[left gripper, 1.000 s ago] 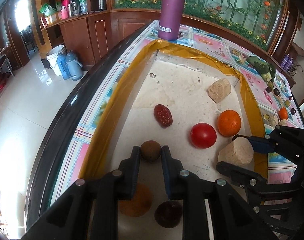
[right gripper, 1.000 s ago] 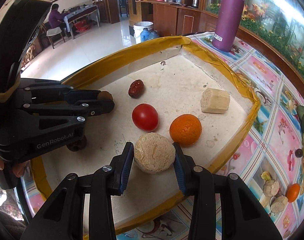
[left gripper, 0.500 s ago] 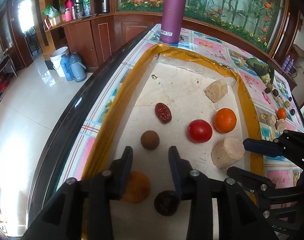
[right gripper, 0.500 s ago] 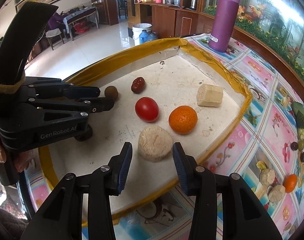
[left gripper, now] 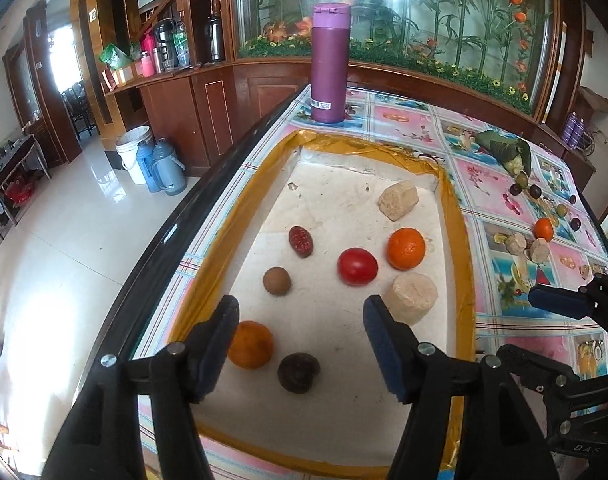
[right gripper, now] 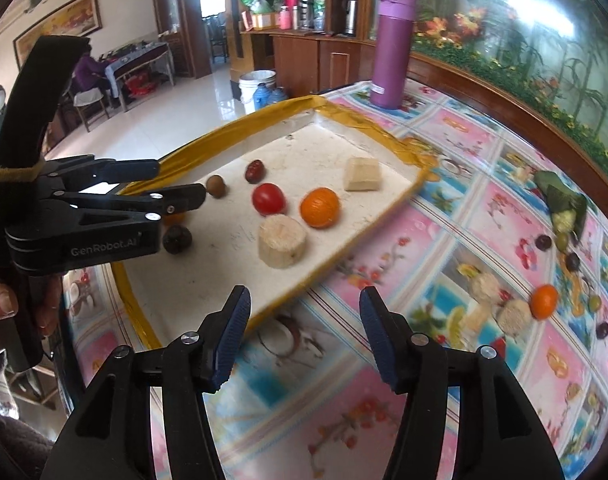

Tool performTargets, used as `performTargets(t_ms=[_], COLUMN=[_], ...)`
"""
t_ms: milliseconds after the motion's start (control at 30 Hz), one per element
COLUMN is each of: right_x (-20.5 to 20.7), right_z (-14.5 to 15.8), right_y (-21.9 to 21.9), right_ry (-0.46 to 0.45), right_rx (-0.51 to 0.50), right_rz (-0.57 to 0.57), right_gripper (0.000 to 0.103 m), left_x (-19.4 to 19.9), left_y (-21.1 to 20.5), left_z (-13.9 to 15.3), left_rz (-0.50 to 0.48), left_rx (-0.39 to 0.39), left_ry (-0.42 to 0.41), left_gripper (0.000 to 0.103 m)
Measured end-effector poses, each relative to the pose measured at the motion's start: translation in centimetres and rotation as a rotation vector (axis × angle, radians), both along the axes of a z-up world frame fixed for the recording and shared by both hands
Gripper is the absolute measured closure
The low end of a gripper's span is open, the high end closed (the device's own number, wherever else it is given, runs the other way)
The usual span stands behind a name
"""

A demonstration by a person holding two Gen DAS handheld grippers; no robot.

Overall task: Organize fruits
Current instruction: 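Move both grippers back over the remaining foods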

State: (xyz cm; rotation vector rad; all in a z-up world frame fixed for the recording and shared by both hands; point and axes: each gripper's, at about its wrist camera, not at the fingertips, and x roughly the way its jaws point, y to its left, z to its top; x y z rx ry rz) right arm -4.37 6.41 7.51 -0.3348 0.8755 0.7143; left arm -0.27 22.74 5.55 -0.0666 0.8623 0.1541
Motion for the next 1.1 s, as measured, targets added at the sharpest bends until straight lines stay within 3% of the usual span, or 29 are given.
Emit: performTargets(t_ms=[200,433,533,767,933,1100], right_x=[-0.2,-0.4,-0.3,1.3,4.3,7.4], right_z=[0.1,-0.2,-0.4,-0.7,-0.3,-1.3], right_y=[-4.5,-11.2,-14.4,-20.9,-22.2,-18.5], right_ry=[0.002,0.000,-0.004,-0.011,0.022,0.037], right_rx=[-0.002,-0.002,-0.013,-0.044,0.047,0.082], right_rz=[-0.104,-0.255,-0.328,-0.454,-0.415,-0.275], right_gripper=[0.047,0.038,0.035,0.034,0.034,0.034], left_x=[-0.1,0.4,0.7,1.6,2.4,2.9], left_y=[-2.6,-7.0,-9.4,-14.8,-17.2,-17.4], left_z=[0.6,1.2,1.2,0.6,0.0,-0.5], left_rz=[-0.039,-0.107,-0.137,-0.217,-0.239,-0.239], left_rx=[-0.003,-0.012,-0.012,-0.013,-0.001,0.010], left_ry=[-0.010,-0.012,-0.008,0.025,0.064,0.101], left_gripper=[0.036,0.035,0.024,0.023,0.022,0.022])
